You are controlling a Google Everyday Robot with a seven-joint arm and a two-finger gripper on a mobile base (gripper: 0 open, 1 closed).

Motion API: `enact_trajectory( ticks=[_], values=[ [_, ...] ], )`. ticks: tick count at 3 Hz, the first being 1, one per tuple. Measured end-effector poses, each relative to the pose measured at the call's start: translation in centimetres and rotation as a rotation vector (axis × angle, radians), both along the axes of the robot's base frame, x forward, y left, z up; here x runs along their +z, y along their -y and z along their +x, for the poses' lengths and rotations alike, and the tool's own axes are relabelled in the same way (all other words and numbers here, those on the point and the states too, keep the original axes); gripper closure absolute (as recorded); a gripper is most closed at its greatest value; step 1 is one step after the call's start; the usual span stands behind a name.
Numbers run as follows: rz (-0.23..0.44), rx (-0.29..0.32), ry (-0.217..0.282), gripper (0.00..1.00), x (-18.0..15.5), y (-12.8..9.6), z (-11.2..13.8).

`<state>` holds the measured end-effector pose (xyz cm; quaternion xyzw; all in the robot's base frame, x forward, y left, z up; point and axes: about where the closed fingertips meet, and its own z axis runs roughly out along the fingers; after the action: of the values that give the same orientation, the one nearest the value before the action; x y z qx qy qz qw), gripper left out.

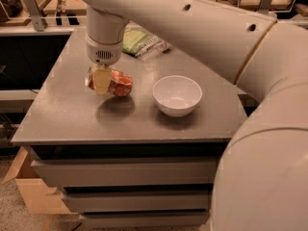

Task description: Knock coke can over

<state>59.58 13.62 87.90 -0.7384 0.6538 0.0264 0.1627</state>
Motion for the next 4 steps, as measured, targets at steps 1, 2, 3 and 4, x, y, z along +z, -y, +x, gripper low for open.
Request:
enact_trajectory(
  ticks=[1, 2, 3, 4],
  values=[
    [-0.048, 0.063, -0.041, 1.00, -1.1, -1.1, -0.5],
    [-0.063, 0.112, -0.076, 1.00, -1.8, -2.2, -1.3],
    [-0.064, 0.113, -0.076, 0.83, -2.0, -2.2, -1.3],
    [-0.064, 0.114, -0.077, 0.59, -2.1, -2.3, -1.3]
  ],
)
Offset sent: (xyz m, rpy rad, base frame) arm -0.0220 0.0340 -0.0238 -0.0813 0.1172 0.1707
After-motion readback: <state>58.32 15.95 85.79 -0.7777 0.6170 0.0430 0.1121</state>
